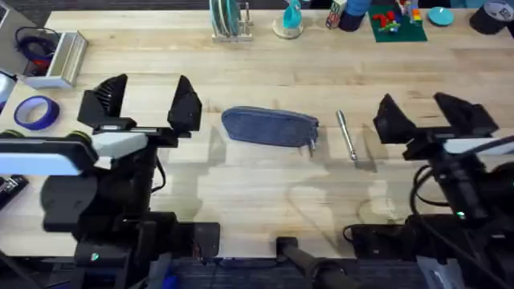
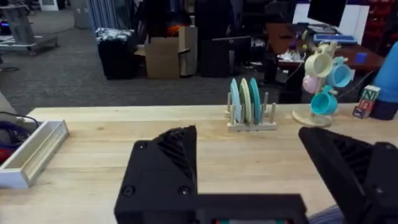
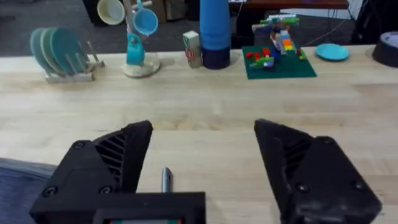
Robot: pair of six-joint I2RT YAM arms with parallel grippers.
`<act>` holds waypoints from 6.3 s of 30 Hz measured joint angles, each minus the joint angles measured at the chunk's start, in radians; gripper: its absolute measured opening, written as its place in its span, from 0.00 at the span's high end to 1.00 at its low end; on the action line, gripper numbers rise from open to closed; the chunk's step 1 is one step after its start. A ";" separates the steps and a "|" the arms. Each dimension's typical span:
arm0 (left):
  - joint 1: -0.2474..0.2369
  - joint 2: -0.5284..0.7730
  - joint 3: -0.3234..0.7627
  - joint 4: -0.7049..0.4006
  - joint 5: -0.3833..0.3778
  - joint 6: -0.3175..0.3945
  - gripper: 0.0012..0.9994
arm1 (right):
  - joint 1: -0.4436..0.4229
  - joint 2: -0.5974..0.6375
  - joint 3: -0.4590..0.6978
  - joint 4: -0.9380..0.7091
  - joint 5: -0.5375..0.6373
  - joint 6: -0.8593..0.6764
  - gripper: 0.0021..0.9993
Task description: Unzip the bag, pick up the pens from the table one at a time and place them inside, then zip the bag closed.
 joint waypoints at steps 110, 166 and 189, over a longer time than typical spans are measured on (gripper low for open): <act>0.000 0.982 1.003 -1.117 0.339 0.438 0.01 | 0.000 1.122 1.141 -0.899 -0.098 0.013 0.00; 0.300 1.673 1.171 -1.487 0.942 1.919 0.01 | 0.000 1.122 1.141 -0.900 -0.100 0.013 0.00; 0.296 1.847 1.171 -1.421 0.973 1.991 0.01 | 0.000 1.122 1.141 -0.901 -0.100 0.013 0.00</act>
